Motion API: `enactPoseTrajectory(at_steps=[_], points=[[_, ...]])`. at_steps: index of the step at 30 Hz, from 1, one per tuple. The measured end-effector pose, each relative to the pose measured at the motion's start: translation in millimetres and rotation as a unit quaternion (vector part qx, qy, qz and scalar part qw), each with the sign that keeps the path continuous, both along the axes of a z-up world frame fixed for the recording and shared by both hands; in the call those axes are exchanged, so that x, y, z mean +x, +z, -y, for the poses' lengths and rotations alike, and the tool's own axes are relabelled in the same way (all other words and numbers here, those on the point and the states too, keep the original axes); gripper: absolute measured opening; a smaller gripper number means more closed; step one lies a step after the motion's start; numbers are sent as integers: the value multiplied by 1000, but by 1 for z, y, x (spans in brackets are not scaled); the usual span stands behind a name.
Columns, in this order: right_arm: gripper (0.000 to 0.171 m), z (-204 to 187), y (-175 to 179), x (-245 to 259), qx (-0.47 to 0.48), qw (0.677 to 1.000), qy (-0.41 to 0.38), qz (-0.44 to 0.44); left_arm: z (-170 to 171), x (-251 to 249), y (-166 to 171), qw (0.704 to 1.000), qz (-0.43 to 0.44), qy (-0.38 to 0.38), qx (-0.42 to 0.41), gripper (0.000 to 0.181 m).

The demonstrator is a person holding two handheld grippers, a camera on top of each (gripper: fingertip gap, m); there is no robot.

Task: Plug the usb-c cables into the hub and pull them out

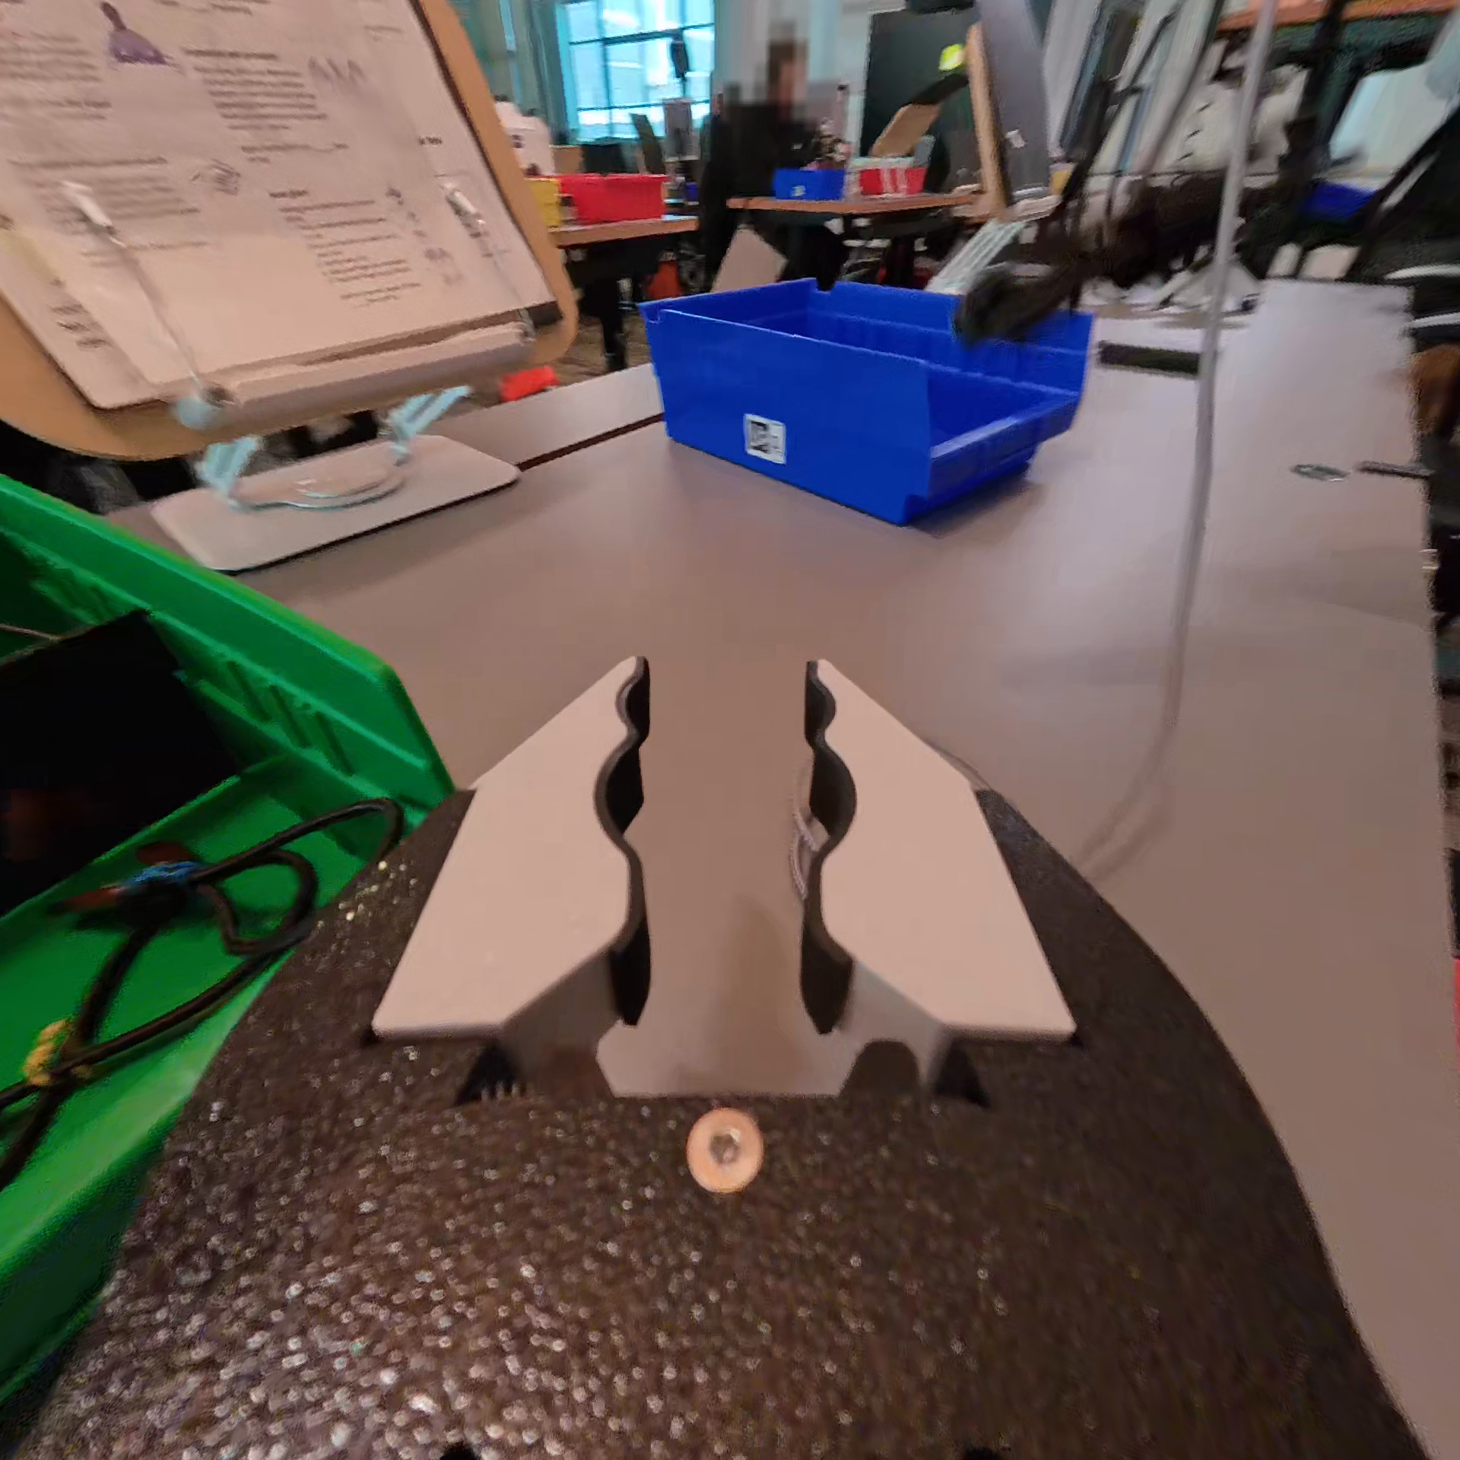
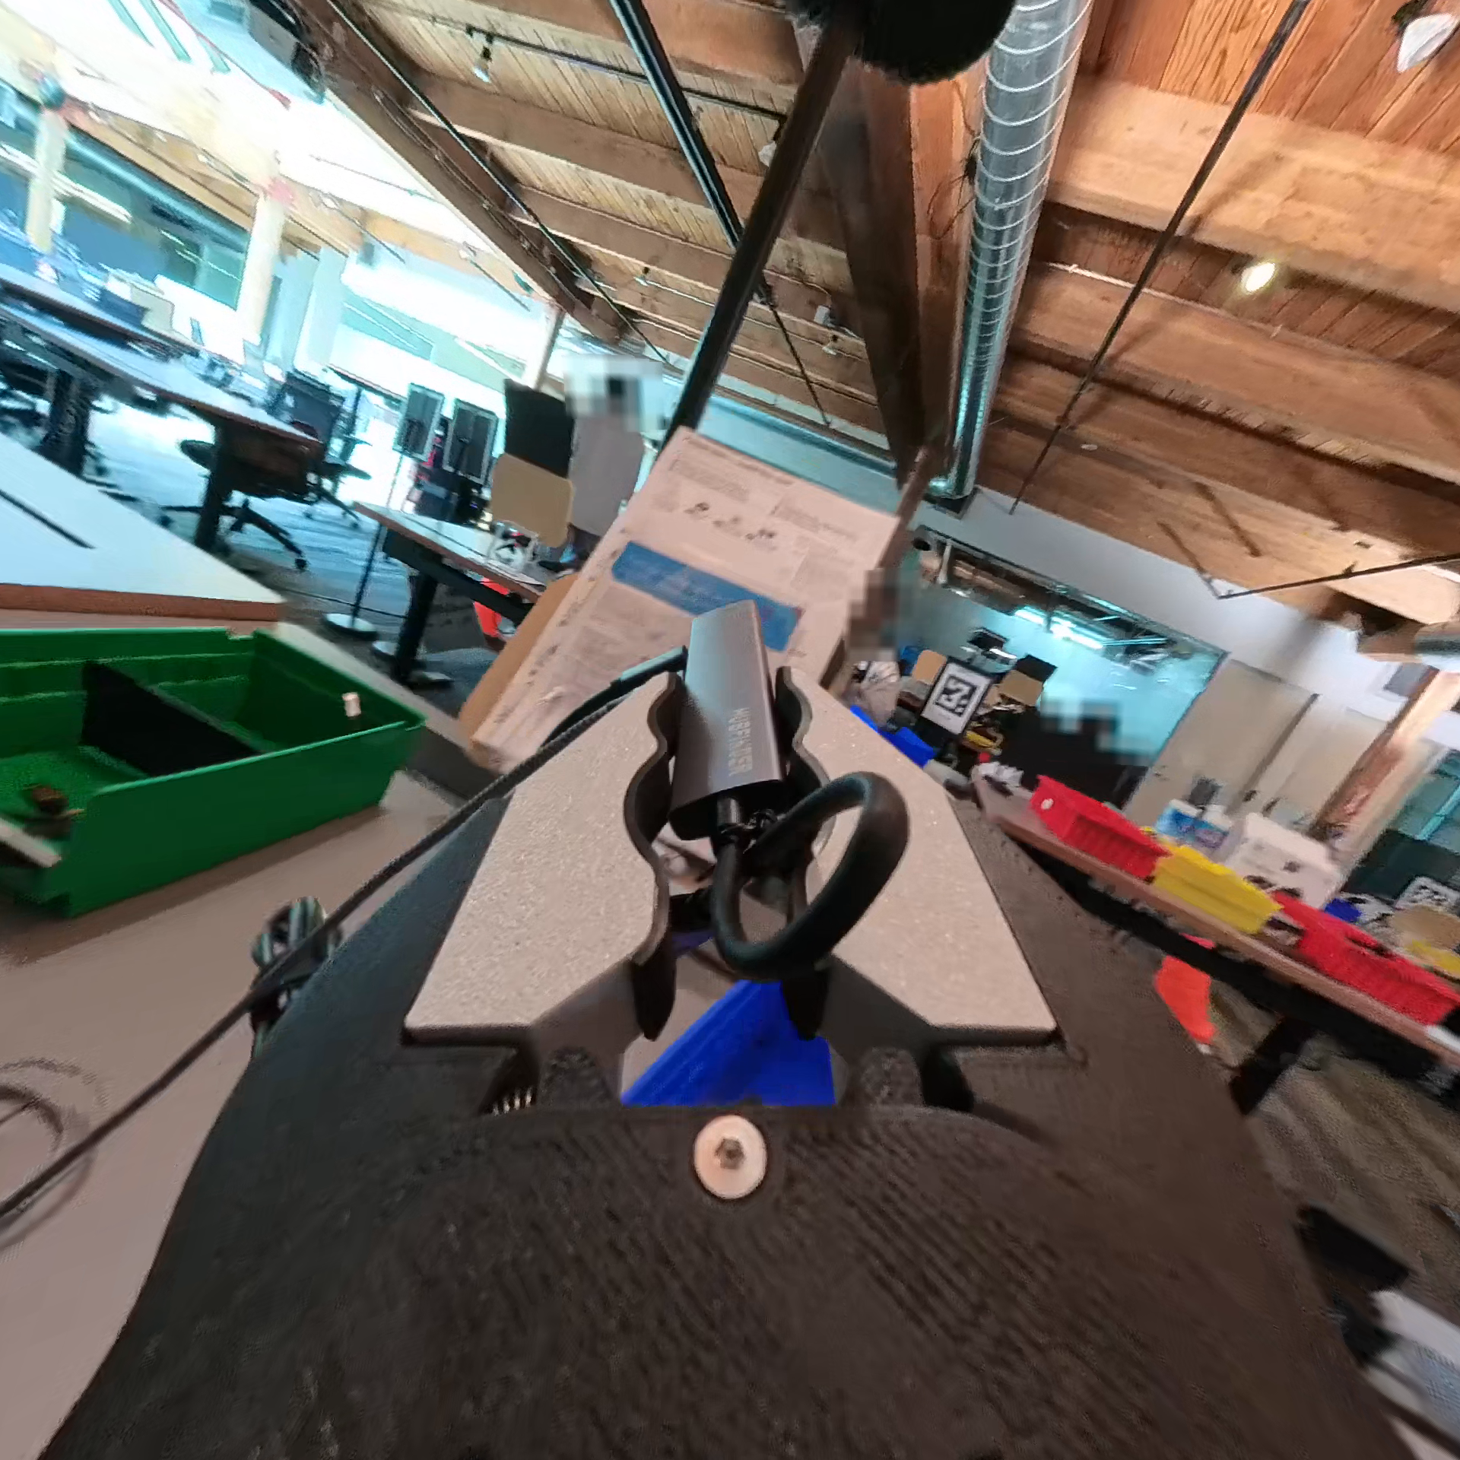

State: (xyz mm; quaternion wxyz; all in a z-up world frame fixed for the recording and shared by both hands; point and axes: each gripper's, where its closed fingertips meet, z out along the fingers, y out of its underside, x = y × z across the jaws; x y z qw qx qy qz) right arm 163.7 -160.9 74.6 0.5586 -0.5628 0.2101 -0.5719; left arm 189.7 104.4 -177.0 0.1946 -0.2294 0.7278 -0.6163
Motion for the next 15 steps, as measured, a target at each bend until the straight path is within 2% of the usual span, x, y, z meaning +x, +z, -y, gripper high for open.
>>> enactPoseTrajectory(at_steps=[5, 9, 12, 15], points=[[22, 41, 113, 19, 6, 999, -44, 10, 3, -4, -3, 999, -21, -28, -36, 36], [22, 53, 186, 48, -22, 996, -83, 0, 3, -5, -1, 998, -26, -38, -49, 35], [22, 57, 227, 72, -51, 992, -118, -8, 3, -5, 2, 997, -22, -44, -59, 34], [22, 69, 241, 103, -72, 985, -156, -23, 4, -5, 1, 997, -24, -45, -58, 33]])
